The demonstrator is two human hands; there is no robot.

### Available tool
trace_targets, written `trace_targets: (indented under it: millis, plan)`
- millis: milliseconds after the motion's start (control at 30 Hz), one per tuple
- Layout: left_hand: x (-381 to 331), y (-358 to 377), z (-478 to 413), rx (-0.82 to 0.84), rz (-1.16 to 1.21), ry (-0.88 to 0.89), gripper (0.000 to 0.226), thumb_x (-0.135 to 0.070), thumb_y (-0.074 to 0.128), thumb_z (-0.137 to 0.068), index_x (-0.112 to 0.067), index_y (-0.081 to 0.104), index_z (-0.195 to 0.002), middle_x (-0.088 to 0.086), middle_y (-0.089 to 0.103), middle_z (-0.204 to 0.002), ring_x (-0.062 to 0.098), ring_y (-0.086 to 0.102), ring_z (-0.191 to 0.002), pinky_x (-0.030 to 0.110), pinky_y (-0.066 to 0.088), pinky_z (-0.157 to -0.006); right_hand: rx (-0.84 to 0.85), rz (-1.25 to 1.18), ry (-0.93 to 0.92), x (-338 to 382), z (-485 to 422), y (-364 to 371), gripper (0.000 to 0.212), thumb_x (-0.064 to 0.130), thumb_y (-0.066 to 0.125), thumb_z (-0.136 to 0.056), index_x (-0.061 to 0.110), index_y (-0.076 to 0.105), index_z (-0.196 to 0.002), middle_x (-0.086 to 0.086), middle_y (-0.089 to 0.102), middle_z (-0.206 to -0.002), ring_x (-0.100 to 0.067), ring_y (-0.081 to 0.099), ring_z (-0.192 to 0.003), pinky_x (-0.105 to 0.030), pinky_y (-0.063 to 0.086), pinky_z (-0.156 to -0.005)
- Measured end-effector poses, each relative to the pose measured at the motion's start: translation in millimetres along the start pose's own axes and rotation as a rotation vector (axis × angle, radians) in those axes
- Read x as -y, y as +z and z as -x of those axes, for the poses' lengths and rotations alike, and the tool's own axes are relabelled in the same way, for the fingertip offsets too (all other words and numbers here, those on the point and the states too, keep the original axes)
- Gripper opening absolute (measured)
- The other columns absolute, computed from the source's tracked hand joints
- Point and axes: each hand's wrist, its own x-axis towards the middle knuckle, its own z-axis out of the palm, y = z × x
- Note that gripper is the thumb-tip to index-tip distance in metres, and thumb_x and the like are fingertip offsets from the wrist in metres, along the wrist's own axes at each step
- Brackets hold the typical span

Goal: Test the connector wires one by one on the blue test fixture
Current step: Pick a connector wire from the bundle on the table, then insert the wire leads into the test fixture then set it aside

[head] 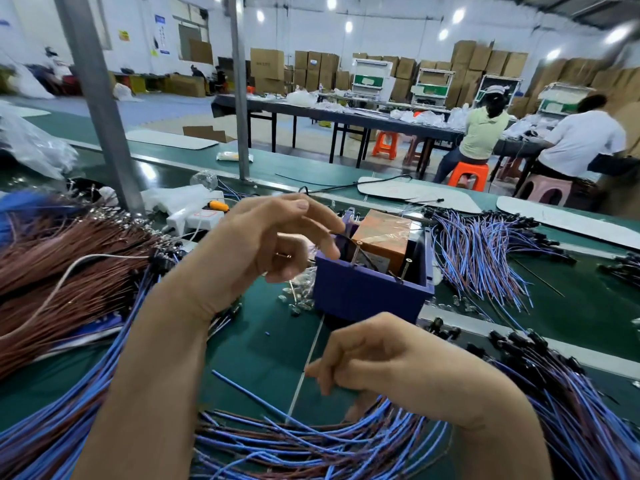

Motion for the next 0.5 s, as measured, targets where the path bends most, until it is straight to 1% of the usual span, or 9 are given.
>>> trace_targets:
  millis: [67, 133, 167, 200, 267, 333, 400, 433, 500]
  plan:
    - [3, -18, 1, -0.196, -0.261, -0.092, 0.027, -0.024, 0.048, -0.096, -0.016, 0.071, -0.085, 0.005, 0.072, -0.077, 0.01, 0.05, -0.049, 0.019, 0.036, -0.044, 0.008, 0.073, 0.006, 4, 2, 2, 0.034, 0.003, 0.05, -0.089, 0.024, 0.067, -0.068, -0.015, 0.071, -0.101, -0.031, 0.064, -0.105, -0.037, 0.059, -0.079]
    - [16, -35, 0, -0.298, -0.749, -0.157, 0.018, -0.021, 0.054, -0.095, -0.019, 0.069, -0.086, -0.002, 0.073, -0.074, 0.008, 0.059, -0.057, 0.024, 0.049, -0.056, -0.033, 0.139, 0.01, 7, 5, 3, 0.029, 0.006, 0.048, -0.09, 0.022, 0.067, -0.075, -0.011, 0.07, -0.102, -0.027, 0.065, -0.1, -0.036, 0.058, -0.081]
    - [27, -43, 0, -0.271, -1.037, -0.181, 0.014, -0.024, 0.056, -0.093, -0.021, 0.068, -0.087, -0.005, 0.072, -0.077, 0.01, 0.063, -0.068, 0.028, 0.053, -0.068, -0.061, 0.172, 0.02, 6, 6, 3, 0.027, 0.007, 0.048, -0.09, 0.022, 0.066, -0.078, -0.009, 0.07, -0.101, -0.025, 0.066, -0.098, -0.036, 0.058, -0.082]
    - [38, -46, 4, -0.19, -1.279, -0.236, 0.011, -0.029, 0.056, -0.091, -0.024, 0.066, -0.091, -0.005, 0.07, -0.086, 0.014, 0.064, -0.08, 0.033, 0.053, -0.078, -0.087, 0.204, 0.035, 6, 7, 3, 0.025, 0.009, 0.048, -0.091, 0.023, 0.066, -0.081, -0.006, 0.071, -0.099, -0.022, 0.067, -0.096, -0.038, 0.057, -0.083]
    - [65, -49, 16, 0.014, -1.605, -0.412, 0.02, -0.037, 0.052, -0.091, -0.024, 0.06, -0.105, 0.001, 0.062, -0.108, 0.021, 0.059, -0.102, 0.037, 0.05, -0.088, -0.123, 0.235, 0.075, 5, 8, 2, 0.024, 0.01, 0.048, -0.092, 0.025, 0.066, -0.086, -0.001, 0.071, -0.095, -0.019, 0.069, -0.093, -0.041, 0.055, -0.086]
    - [91, -50, 32, 0.148, -1.798, -0.557, 0.032, -0.039, 0.048, -0.094, -0.021, 0.05, -0.121, 0.002, 0.053, -0.121, 0.025, 0.055, -0.113, 0.037, 0.046, -0.087, -0.145, 0.232, 0.108, 6, 10, 0, 0.023, 0.011, 0.048, -0.093, 0.025, 0.065, -0.088, 0.002, 0.071, -0.096, -0.018, 0.069, -0.093, -0.041, 0.055, -0.086]
    - [112, -54, 47, 0.182, -1.908, -0.569, 0.036, -0.036, 0.044, -0.097, -0.02, 0.041, -0.129, 0.002, 0.049, -0.124, 0.026, 0.057, -0.111, 0.035, 0.046, -0.078, -0.163, 0.226, 0.13, 5, 10, 0, 0.023, 0.011, 0.047, -0.094, 0.024, 0.065, -0.088, 0.002, 0.072, -0.096, -0.016, 0.068, -0.094, -0.039, 0.056, -0.085]
    - [119, -57, 52, 0.166, -1.923, -0.508, 0.035, -0.036, 0.043, -0.097, -0.022, 0.041, -0.129, 0.0, 0.049, -0.122, 0.025, 0.058, -0.109, 0.035, 0.046, -0.074, -0.165, 0.226, 0.14, 4, 10, 0, 0.023, 0.011, 0.046, -0.094, 0.023, 0.065, -0.088, 0.002, 0.072, -0.096, -0.014, 0.068, -0.093, -0.037, 0.056, -0.084]
    - [121, -66, 53, 0.055, -1.896, -0.264, 0.032, -0.037, 0.053, -0.093, -0.023, 0.05, -0.122, 0.0, 0.052, -0.115, 0.022, 0.058, -0.103, 0.034, 0.05, -0.065, -0.166, 0.242, 0.162, 1, 10, -2, 0.024, 0.011, 0.045, -0.095, 0.023, 0.064, -0.087, 0.002, 0.072, -0.095, -0.014, 0.068, -0.092, -0.037, 0.056, -0.084]
